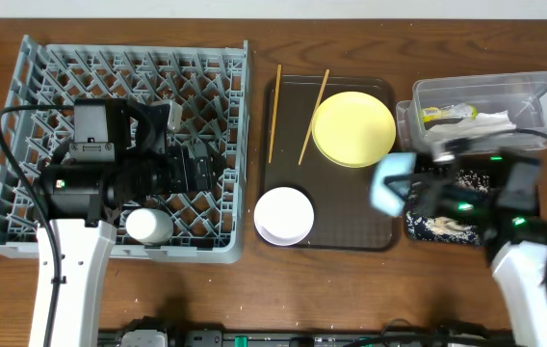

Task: Sort waste into correct bins and load items into the dishwasher
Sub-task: 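Return the empty light-blue bowl to the dark tray and release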

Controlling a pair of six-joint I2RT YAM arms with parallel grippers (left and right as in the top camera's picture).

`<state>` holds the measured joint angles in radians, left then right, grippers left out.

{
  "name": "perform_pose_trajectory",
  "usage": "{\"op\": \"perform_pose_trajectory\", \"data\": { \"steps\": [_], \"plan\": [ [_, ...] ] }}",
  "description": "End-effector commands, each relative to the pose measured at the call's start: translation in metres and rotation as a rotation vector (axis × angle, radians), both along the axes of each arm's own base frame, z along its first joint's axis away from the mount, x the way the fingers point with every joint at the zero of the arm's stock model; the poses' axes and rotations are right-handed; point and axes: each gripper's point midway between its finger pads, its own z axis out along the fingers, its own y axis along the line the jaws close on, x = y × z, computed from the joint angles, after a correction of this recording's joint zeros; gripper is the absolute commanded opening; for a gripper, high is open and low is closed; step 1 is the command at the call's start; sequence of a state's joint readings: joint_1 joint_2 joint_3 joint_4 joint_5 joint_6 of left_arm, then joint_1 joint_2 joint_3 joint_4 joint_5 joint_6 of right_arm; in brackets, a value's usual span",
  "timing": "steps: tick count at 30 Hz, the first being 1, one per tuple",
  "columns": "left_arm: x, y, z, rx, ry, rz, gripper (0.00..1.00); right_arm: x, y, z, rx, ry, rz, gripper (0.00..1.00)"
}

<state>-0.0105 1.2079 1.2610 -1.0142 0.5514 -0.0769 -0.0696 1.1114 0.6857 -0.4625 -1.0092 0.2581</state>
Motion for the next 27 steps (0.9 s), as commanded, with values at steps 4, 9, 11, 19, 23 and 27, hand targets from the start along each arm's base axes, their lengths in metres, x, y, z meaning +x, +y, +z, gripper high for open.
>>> {"op": "perform_pose_trajectory", "data": {
  "steps": [4, 9, 11, 19, 23, 27],
  "plan": [
    [0.0, -0.003, 0.01, -0.005, -0.034, -0.022, 0.98, 0.001, 0.012, -0.06, -0.587, -0.043, -0.091, 0.01],
    [0.0, -0.003, 0.01, -0.005, -0.034, -0.022, 0.98, -0.007, 0.034, -0.094, -0.819, -0.087, -0.012, 0.01],
    [0.0, -0.003, 0.01, -0.005, -0.034, -0.022, 0.98, -0.011, 0.042, -0.108, -0.855, -0.087, 0.039, 0.01],
    [0.0, -0.003, 0.01, -0.005, -0.034, -0.022, 0.98, -0.012, 0.045, -0.133, -0.918, -0.071, 0.112, 0.08],
    [0.0, -0.003, 0.01, -0.005, -0.034, -0.022, 0.98, -0.008, 0.047, -0.115, -0.911, -0.087, 0.11, 0.42],
    [0.0, -0.003, 0.01, -0.005, -0.034, -0.022, 0.98, 0.005, 0.052, -0.075, -0.866, -0.15, 0.064, 0.49]
  ]
}}
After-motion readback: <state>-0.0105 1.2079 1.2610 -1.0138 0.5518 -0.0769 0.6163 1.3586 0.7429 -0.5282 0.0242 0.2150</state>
